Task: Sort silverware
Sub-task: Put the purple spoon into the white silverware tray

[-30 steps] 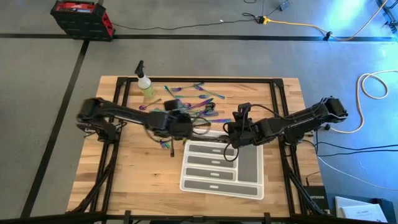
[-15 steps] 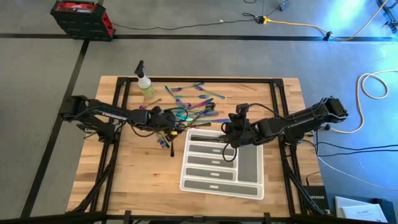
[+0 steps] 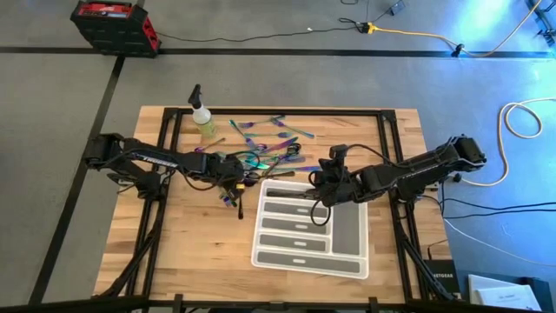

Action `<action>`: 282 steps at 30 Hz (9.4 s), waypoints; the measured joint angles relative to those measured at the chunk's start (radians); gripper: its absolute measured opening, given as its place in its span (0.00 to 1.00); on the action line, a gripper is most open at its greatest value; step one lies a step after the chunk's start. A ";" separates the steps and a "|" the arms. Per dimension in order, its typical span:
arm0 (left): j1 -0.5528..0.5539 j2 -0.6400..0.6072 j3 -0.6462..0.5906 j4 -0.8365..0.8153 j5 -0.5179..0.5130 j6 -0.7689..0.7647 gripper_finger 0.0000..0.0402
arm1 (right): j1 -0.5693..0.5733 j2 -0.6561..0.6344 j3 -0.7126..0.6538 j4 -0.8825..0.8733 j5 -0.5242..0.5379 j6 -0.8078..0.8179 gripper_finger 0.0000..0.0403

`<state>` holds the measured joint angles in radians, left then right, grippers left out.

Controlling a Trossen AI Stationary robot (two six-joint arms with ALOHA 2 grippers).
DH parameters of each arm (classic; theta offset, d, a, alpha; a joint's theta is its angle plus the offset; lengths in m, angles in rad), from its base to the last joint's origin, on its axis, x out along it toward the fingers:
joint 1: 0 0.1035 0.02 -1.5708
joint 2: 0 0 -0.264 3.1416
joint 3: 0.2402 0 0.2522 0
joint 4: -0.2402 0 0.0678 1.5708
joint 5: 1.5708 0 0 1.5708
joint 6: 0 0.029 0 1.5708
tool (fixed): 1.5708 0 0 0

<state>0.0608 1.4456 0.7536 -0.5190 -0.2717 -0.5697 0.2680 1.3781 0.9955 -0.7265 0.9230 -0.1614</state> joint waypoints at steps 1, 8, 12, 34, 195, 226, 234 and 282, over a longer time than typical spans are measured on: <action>0.000 0.000 0.000 -0.007 0.002 0.000 0.15 | 0.000 0.000 0.000 0.000 0.000 0.000 0.00; 0.000 0.000 0.000 -0.014 0.019 0.000 0.32 | 0.000 0.000 0.000 0.000 0.000 0.000 0.00; -0.003 0.000 0.000 -0.018 0.042 0.005 0.42 | 0.000 0.000 0.000 0.000 0.000 0.000 0.00; -0.007 0.073 -0.089 0.143 0.062 -0.003 0.42 | 0.000 -0.001 0.000 -0.001 0.000 0.003 0.00; -0.161 0.116 0.207 -0.262 -0.378 -0.573 0.18 | -0.120 -0.035 -0.051 -0.032 0.297 0.650 0.00; -0.322 0.152 0.086 -0.232 -0.362 -1.346 0.18 | -0.118 -0.034 -0.051 -0.032 0.271 0.642 0.00; -0.375 0.231 0.086 -0.232 -0.362 -1.568 0.18 | -0.118 -0.034 -0.051 -0.034 0.269 0.625 0.00; -0.398 0.336 0.088 -0.353 -0.380 -1.379 0.00 | -0.118 -0.034 -0.051 -0.038 0.261 0.599 0.00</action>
<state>-0.3374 1.7817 0.8413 -0.8718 -0.6521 -1.9490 0.1501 1.3441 0.9443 -0.7647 1.1843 0.4377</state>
